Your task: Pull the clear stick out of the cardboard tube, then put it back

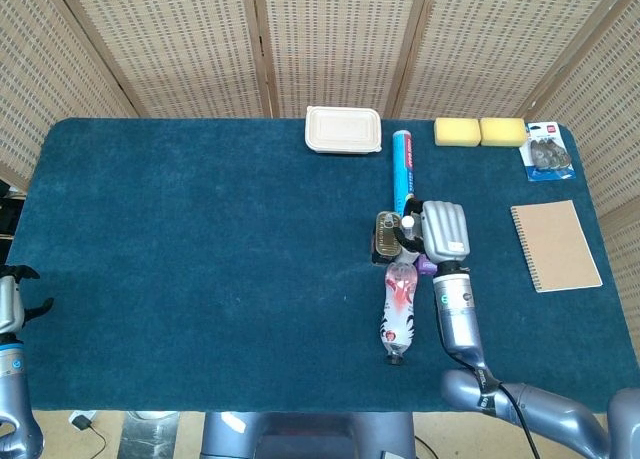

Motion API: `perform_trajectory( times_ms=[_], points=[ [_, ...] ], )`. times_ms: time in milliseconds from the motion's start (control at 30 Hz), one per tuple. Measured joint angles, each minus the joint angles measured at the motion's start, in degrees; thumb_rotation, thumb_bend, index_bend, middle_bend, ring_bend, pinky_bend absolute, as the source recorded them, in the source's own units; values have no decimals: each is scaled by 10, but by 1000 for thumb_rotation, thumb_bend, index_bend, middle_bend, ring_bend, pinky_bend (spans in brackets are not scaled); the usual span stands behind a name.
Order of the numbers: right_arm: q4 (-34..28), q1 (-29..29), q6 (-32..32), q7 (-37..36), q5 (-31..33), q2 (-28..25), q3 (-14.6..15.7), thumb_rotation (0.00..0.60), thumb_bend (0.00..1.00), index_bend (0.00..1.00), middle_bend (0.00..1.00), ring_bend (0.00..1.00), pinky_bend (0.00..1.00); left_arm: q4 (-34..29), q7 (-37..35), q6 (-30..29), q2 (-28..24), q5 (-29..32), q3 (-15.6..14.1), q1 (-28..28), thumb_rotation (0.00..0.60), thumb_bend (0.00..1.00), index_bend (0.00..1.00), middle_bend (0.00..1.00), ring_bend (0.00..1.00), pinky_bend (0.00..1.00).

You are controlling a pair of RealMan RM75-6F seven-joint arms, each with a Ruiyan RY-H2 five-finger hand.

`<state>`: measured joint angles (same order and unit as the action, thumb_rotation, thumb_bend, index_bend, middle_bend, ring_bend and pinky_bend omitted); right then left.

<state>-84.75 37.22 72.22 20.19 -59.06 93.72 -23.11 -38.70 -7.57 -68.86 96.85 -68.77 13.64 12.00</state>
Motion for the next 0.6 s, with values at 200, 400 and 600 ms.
perform_trajectory(
  times_ms=[200,400,600],
  points=[
    [-21,-3,8,9,2,-15,-3,600,360,683,791,829,737,0,-1,0,0,0,0,0,600,153,453,419,234,316],
    [-54,-6,14,22,12,-38,-10,600,360,683,791,829,737,0,-1,0,0,0,0,0,600,152,453,419,234,316],
    [-82,-6,18,34,20,-57,-15,600,360,683,791,829,739,0,-1,0,0,0,0,0,600,153,453,420,234,316]
  ],
)
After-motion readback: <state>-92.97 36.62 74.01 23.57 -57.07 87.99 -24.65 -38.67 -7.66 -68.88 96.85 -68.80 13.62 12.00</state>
